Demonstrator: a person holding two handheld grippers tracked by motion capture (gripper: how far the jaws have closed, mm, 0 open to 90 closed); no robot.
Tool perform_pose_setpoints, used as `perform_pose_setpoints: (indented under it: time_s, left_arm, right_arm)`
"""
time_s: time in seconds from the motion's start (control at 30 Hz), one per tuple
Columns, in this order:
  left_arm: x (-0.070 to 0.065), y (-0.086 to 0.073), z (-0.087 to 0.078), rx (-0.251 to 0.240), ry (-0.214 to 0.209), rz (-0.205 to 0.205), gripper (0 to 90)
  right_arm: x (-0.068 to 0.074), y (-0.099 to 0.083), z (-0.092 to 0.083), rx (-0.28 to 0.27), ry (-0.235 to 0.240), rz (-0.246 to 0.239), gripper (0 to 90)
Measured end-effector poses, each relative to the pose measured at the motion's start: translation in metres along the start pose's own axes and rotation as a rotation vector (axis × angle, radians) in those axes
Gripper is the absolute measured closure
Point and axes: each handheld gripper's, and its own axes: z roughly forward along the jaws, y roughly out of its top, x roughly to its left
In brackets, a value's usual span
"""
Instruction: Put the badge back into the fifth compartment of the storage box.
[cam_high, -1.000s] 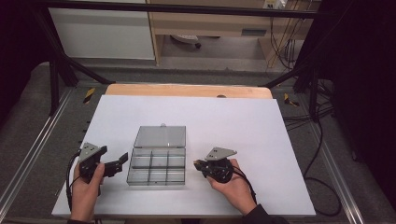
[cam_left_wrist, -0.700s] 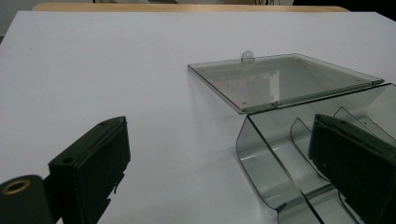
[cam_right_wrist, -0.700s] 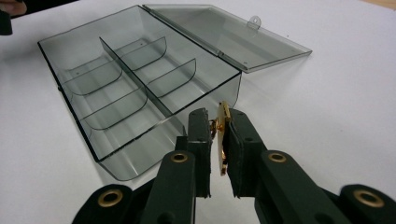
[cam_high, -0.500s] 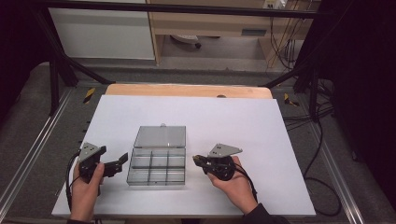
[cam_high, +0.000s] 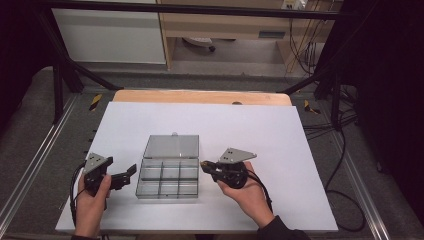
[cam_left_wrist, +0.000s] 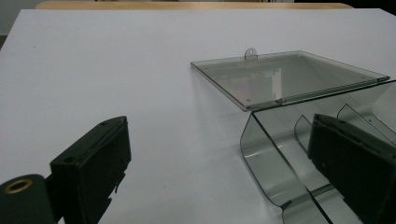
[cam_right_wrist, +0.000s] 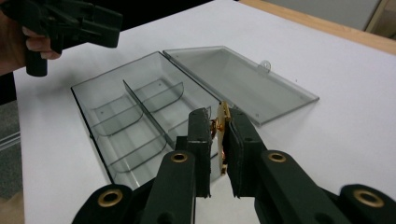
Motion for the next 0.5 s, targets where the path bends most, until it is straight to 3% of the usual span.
perform_pose_setpoints:
  time_s: [0.5]
  left_arm:
    - [-0.001,-0.001,0.002,0.015,0.003,0.011,6.2]
  right_arm:
    - [-0.001,0.038,0.026,-0.022,0.036,-0.038,81.1]
